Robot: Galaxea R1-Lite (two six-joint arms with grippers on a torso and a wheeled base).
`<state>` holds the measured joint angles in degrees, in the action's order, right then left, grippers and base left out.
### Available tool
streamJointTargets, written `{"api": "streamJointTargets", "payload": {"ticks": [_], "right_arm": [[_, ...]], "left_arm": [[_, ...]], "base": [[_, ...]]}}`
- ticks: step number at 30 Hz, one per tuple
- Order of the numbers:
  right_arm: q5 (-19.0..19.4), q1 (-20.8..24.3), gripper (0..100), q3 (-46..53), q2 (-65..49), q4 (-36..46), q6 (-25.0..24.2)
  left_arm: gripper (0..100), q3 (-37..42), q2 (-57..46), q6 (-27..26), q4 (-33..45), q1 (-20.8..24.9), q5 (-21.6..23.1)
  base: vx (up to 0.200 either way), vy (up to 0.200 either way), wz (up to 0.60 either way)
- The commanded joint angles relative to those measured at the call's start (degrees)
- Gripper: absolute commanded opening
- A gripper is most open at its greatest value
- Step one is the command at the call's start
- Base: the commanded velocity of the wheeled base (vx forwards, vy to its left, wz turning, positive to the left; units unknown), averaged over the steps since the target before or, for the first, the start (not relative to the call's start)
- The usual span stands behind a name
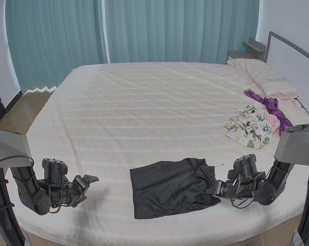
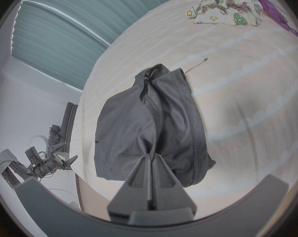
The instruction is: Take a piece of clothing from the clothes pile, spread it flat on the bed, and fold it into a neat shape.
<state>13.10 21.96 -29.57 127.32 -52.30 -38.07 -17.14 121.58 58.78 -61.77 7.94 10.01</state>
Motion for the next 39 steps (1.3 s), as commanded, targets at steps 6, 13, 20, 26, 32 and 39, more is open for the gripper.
{"api": "streamJointTargets", "payload": {"ticks": [6, 13, 20, 26, 32, 39], "right_arm": [[0.61, -2.71, 0, 3.12, -6.38, 0.88, 3.09], [3.77, -5.96, 0, 5.49, -9.02, 2.55, 10.21], [4.39, -7.98, 100, 6.37, -8.40, 2.90, 14.87], [4.12, -10.88, 100, 5.76, -4.89, 2.29, 19.09], [4.47, -8.95, 100, 1.45, -5.33, 1.41, 14.16], [3.68, -2.71, 100, -13.58, 0.30, 4.40, -4.56]], "left_arm": [[100, 0.00, -0.02, 0.10, -0.02, -0.03, 0.01], [100, 0.00, -0.02, 0.10, -0.02, -0.03, 0.01], [100, 0.00, -0.02, 0.02, -0.02, -0.03, 0.01], [100, 0.00, -0.02, 0.02, -0.02, -0.03, 0.01], [100, -0.09, -0.02, 0.02, -0.02, 0.06, 0.01], [100, -0.09, -0.02, 0.02, -0.02, 0.06, -0.08]], "base": [[0.000, 0.000, 0.00], [0.000, 0.000, 0.00], [0.000, 0.000, 0.00], [0.000, 0.000, 0.00], [0.000, 0.000, 0.00], [0.000, 0.000, 0.00]]}}
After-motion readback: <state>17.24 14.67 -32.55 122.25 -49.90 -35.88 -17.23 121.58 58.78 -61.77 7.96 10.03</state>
